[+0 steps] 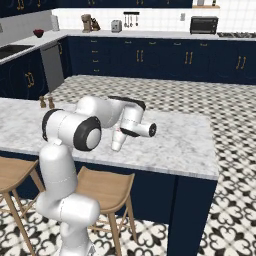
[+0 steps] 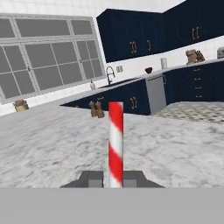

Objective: Take a straw from the drawer in front and place it inside the glass cup on the dining counter.

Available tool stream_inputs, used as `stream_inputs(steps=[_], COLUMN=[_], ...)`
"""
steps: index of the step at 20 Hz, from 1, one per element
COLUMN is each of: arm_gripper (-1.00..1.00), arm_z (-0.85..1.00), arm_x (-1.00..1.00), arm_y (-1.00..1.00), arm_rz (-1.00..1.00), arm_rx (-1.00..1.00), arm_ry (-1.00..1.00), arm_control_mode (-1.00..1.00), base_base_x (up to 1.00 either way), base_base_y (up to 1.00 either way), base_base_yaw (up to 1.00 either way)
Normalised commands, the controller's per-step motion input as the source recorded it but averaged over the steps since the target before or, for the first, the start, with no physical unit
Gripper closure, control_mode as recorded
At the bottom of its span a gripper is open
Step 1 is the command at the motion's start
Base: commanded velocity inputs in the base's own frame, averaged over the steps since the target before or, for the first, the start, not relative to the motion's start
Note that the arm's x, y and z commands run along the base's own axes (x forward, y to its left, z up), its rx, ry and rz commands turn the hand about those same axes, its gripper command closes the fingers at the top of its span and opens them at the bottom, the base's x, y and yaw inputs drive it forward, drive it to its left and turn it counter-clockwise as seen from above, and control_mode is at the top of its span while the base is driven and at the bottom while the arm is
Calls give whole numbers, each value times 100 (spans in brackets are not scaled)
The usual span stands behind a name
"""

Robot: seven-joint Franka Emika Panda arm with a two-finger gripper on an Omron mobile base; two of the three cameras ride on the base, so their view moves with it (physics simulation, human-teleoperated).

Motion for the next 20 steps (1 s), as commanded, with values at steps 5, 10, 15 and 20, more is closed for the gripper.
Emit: stream_inputs(steps=[5, 10, 15, 20], arm_gripper=[100, 100, 100, 100], arm_z=[-4, 0, -8, -10], arm_x=[-41, -28, -18, -16], arm_y=[0, 0, 0, 0], arm_rz=[0, 0, 0, 0], arm_rx=[1, 2, 2, 1], arm_ry=[0, 0, 0, 0], arm_control_mode=[-100, -100, -100, -100], base_base_x=[0, 0, 0, 0], base_base_y=[0, 0, 0, 0], base_base_yaw=[0, 0, 0, 0])
